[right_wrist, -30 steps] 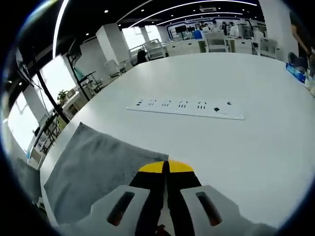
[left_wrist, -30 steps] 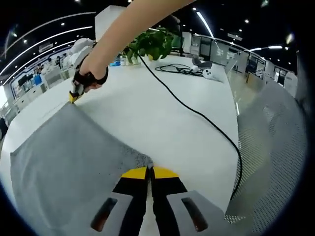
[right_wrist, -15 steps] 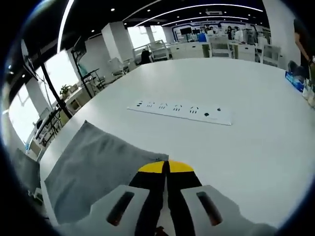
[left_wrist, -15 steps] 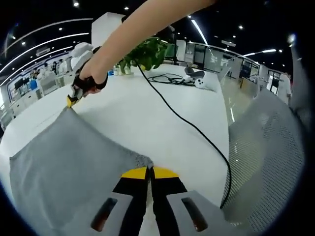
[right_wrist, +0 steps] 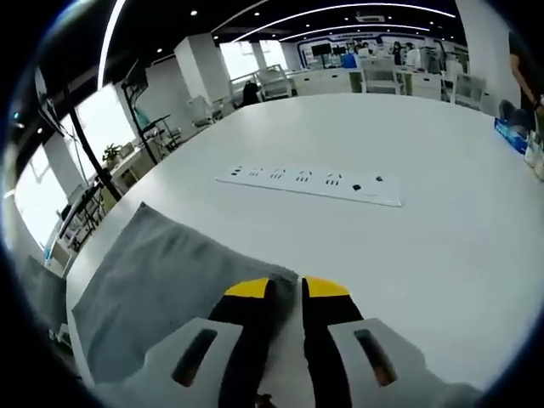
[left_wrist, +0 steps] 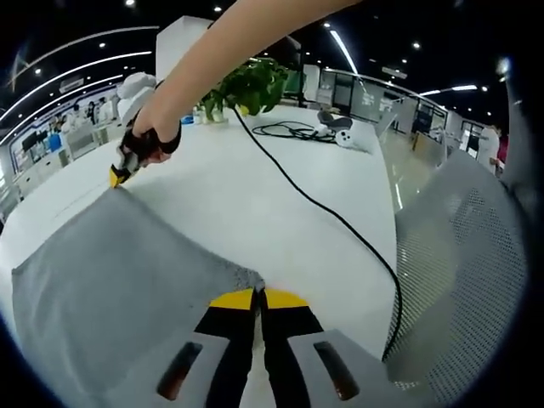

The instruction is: Fold the towel on the table until its edges align and the towel forms a compact rectangular stack.

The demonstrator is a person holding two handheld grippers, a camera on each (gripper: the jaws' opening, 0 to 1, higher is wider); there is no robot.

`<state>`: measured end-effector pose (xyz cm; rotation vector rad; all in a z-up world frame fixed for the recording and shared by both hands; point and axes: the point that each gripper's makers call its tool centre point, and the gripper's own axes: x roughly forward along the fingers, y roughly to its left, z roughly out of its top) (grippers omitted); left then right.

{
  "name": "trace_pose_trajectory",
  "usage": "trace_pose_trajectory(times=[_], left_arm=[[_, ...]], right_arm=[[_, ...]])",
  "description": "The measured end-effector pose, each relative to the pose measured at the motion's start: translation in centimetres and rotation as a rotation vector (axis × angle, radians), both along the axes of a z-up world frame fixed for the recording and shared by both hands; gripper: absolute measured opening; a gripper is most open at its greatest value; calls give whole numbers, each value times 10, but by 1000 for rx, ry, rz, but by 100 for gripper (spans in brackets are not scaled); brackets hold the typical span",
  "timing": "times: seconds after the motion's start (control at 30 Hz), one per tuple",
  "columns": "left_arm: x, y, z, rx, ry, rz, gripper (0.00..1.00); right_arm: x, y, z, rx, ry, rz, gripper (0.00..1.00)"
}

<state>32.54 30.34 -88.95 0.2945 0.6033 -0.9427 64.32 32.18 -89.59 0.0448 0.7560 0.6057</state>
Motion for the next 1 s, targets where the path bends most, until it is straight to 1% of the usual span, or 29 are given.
trace_pose_trajectory(times=[0.13,0.23,0.27,0.33,0.37,0.53,0.7,0.9,0.93,1.0], left_arm=[[0,0,-1,-3,5,1,2],[0,0,-2,-7,16,5,2],[-1,0,-2,-7,18,6,2],[-1,0,-2,-9,19,6,2],[-1,0,-1,-11,21,7,2],[-2,-3,4,-6,2,-10,2],[-2,-11,14,-46,-7,-16,2],[-4,-26,29,-103,-26,-57,2],[-6,-30,32,-118,-29,-80,2],[-8,-35,38,-139,-38,-98,2]], right_arm=[[0,-1,-9,-14,22,-10,11],[-1,0,-15,-4,38,-15,7],[-1,1,-13,4,27,-21,6],[0,0,-13,10,32,-35,4],[-1,1,-14,14,48,-35,2],[-2,-3,-9,9,50,-50,0],[-3,-14,-3,2,48,-70,0],[-6,-33,8,-18,43,-97,0],[-7,-37,11,-22,41,-100,0],[-8,-44,14,-27,40,-103,0]])
